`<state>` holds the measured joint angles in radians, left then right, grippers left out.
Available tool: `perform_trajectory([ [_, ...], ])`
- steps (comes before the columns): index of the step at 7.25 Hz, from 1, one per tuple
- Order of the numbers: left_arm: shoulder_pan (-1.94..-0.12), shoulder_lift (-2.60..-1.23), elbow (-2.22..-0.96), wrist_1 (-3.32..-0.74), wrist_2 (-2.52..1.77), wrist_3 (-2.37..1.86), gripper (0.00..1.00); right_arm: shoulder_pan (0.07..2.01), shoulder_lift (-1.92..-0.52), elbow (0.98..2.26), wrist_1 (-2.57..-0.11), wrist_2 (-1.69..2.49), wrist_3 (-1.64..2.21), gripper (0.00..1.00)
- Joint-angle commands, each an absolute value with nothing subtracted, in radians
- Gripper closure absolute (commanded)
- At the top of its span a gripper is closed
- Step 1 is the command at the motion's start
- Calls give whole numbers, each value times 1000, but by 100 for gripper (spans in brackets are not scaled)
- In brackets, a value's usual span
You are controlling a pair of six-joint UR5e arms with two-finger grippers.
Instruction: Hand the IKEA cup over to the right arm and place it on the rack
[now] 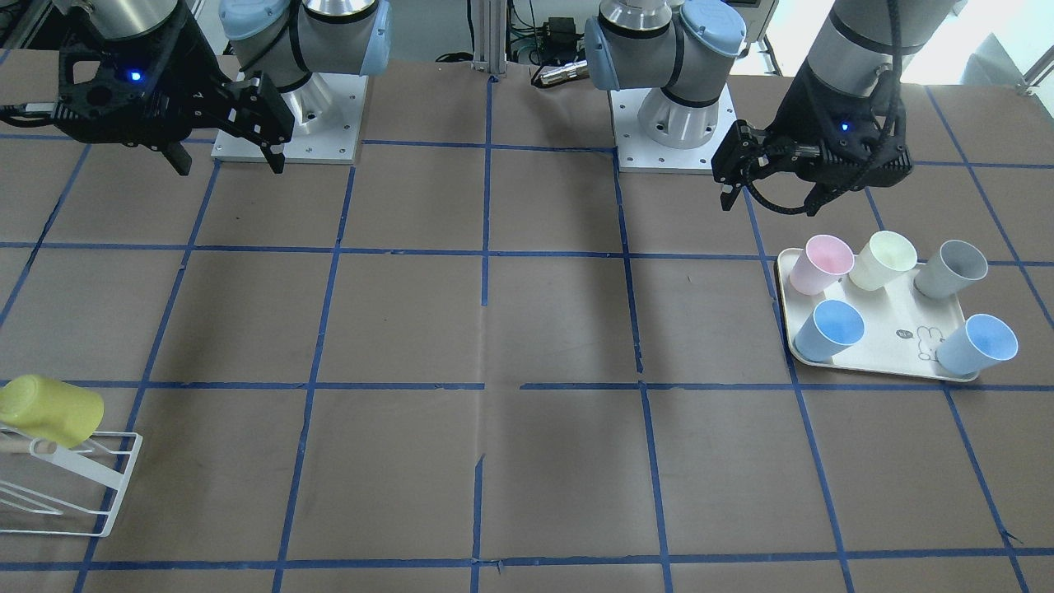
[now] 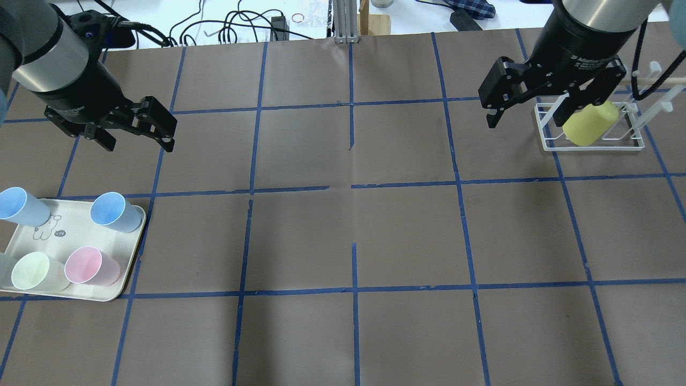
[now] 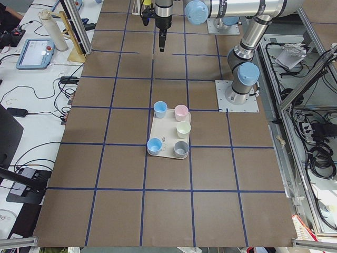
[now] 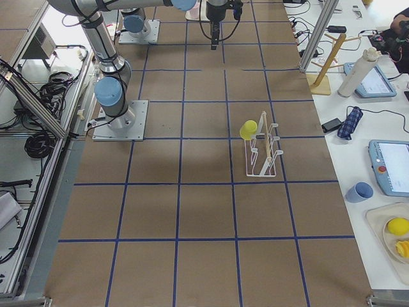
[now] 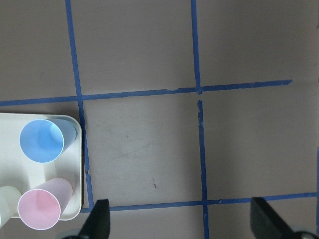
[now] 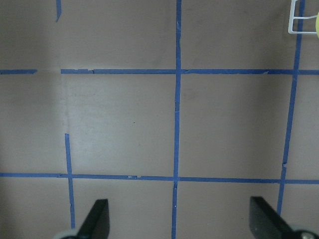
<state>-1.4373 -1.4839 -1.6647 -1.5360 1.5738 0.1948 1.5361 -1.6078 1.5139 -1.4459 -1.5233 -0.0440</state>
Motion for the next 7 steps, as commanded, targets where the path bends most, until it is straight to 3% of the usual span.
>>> perform_trajectory([
  [1, -1439, -1480, -1670, -1536, 1574, 208, 0, 1543, -1577, 1502, -1471, -1557, -43, 0],
  [5, -1604, -1494, -1661, -1539, 1582, 192, 0, 1549, -1575, 1499, -1528, -1577, -43, 0],
  [7, -1600, -1509, -1629, -1549, 1574, 189, 0, 1548, -1572, 1499, -1529, -1577, -51, 0],
])
